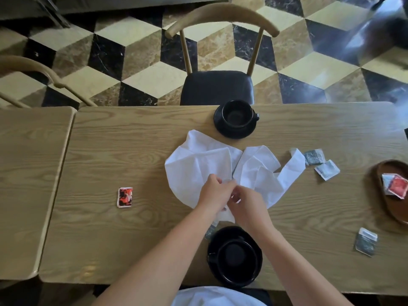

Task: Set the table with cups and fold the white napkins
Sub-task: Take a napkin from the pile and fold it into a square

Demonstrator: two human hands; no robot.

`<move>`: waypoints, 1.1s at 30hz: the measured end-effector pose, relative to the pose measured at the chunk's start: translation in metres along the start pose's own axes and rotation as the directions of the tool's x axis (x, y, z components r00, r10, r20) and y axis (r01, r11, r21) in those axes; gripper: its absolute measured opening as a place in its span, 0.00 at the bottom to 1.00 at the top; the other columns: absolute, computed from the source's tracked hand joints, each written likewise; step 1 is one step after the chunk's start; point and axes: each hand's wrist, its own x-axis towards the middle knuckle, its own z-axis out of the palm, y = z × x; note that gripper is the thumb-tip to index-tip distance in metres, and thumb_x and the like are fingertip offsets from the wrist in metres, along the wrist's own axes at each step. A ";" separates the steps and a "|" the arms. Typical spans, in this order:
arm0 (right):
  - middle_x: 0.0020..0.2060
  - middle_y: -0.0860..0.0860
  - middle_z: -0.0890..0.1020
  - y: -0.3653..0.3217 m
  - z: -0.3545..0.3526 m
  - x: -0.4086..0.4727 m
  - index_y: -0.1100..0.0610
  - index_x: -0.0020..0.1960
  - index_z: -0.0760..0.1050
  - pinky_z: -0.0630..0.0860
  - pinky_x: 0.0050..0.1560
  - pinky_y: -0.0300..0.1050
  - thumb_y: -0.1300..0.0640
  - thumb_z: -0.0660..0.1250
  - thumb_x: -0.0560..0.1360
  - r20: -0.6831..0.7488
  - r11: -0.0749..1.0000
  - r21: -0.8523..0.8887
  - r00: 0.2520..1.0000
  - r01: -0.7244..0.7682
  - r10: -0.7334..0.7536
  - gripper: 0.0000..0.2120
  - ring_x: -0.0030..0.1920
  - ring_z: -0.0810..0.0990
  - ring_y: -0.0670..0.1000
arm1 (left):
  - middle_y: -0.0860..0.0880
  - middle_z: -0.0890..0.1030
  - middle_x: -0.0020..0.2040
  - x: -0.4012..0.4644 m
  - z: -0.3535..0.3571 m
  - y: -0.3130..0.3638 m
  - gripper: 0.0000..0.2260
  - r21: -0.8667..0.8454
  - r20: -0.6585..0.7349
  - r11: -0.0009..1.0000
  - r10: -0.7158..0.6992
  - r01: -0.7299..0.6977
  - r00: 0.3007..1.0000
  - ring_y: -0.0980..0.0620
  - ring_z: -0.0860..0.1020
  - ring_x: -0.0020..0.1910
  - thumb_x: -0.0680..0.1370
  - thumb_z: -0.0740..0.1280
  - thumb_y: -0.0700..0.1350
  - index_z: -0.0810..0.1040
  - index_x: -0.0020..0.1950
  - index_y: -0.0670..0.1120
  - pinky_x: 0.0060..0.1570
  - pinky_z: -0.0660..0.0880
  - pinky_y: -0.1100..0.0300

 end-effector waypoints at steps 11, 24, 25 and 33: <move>0.42 0.41 0.72 -0.001 -0.008 -0.035 0.45 0.52 0.71 0.69 0.33 0.41 0.46 0.66 0.77 -0.097 0.988 -0.087 0.986 0.124 -0.132 0.07 0.35 0.75 0.44 | 0.41 0.86 0.42 -0.011 -0.035 0.003 0.11 -0.328 -0.082 0.942 0.050 -0.075 0.995 0.43 0.87 0.37 0.75 0.62 0.46 0.81 0.48 0.42 0.34 0.84 0.49; 0.34 0.49 0.82 -0.069 0.029 -0.075 0.44 0.46 0.81 0.73 0.34 0.40 0.60 0.63 0.77 -0.043 0.929 0.369 0.999 0.017 -0.001 0.12 0.34 0.79 0.52 | 0.48 0.76 0.31 -0.079 -0.166 -0.037 0.10 -0.281 -0.126 0.885 0.350 -0.372 0.928 0.52 0.75 0.29 0.69 0.62 0.48 0.75 0.33 0.44 0.31 0.73 0.58; 0.32 0.47 0.81 -0.081 0.034 -0.081 0.45 0.42 0.81 0.72 0.35 0.41 0.58 0.62 0.77 -0.085 0.897 0.442 0.996 0.015 0.025 0.12 0.33 0.78 0.50 | 0.47 0.73 0.31 -0.087 -0.177 -0.039 0.11 -0.210 -0.118 0.881 0.407 -0.423 0.906 0.51 0.72 0.31 0.69 0.62 0.49 0.70 0.33 0.42 0.33 0.71 0.57; 0.24 0.47 0.73 -0.176 0.041 -0.115 0.61 0.49 0.83 0.64 0.26 0.33 0.63 0.67 0.68 0.375 0.935 0.340 0.926 -0.101 -0.036 0.11 0.24 0.68 0.45 | 0.54 0.66 0.28 -0.146 -0.249 -0.026 0.14 0.332 -0.094 0.572 0.811 -0.750 0.577 0.54 0.64 0.28 0.77 0.64 0.44 0.67 0.32 0.47 0.29 0.63 0.60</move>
